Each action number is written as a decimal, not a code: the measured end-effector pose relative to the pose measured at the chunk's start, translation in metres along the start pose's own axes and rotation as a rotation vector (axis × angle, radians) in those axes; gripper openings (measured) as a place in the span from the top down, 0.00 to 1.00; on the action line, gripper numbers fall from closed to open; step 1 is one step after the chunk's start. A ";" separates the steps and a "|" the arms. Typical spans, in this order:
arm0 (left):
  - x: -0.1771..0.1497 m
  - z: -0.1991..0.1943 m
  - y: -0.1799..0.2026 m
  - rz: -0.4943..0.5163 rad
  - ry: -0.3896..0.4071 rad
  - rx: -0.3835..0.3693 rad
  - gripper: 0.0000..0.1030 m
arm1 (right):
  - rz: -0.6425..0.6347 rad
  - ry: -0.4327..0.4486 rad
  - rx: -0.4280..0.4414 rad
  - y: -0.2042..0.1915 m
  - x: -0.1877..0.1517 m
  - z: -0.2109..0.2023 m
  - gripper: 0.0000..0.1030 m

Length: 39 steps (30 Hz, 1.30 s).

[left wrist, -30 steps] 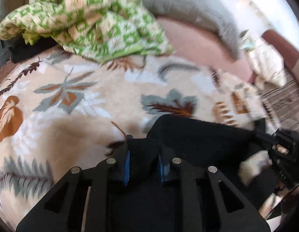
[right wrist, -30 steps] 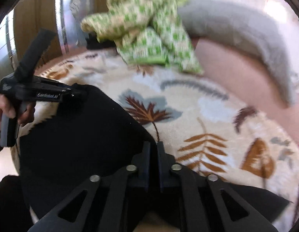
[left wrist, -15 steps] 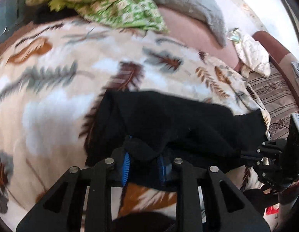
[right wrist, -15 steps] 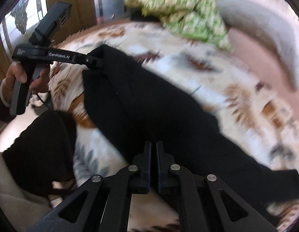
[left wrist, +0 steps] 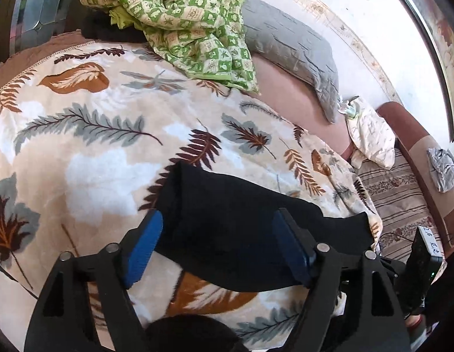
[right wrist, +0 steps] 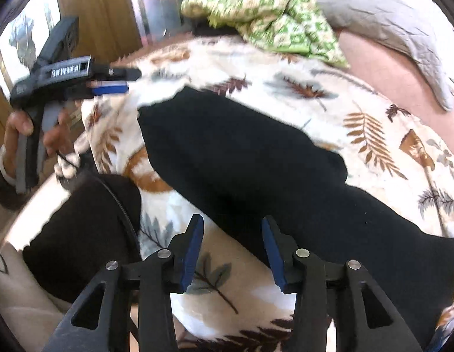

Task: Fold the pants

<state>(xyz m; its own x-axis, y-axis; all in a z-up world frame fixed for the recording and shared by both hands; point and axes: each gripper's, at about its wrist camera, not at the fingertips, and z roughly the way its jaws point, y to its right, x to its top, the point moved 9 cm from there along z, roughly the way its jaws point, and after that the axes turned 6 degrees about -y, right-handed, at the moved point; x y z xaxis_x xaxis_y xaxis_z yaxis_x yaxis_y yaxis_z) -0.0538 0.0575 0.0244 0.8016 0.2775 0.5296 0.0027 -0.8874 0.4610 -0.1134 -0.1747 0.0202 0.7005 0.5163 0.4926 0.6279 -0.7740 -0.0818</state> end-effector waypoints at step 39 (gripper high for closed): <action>-0.010 0.037 -0.032 -0.033 -0.091 0.178 0.84 | 0.012 -0.010 0.137 -0.086 0.055 0.099 0.95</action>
<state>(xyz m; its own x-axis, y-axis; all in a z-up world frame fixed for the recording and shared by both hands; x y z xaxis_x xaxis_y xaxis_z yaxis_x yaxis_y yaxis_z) -0.0394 0.0694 -0.0217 0.8502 0.2804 0.4456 0.1291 -0.9316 0.3399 -0.0953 -0.0438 -0.0317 0.7110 0.5118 0.4822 0.6596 -0.7231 -0.2051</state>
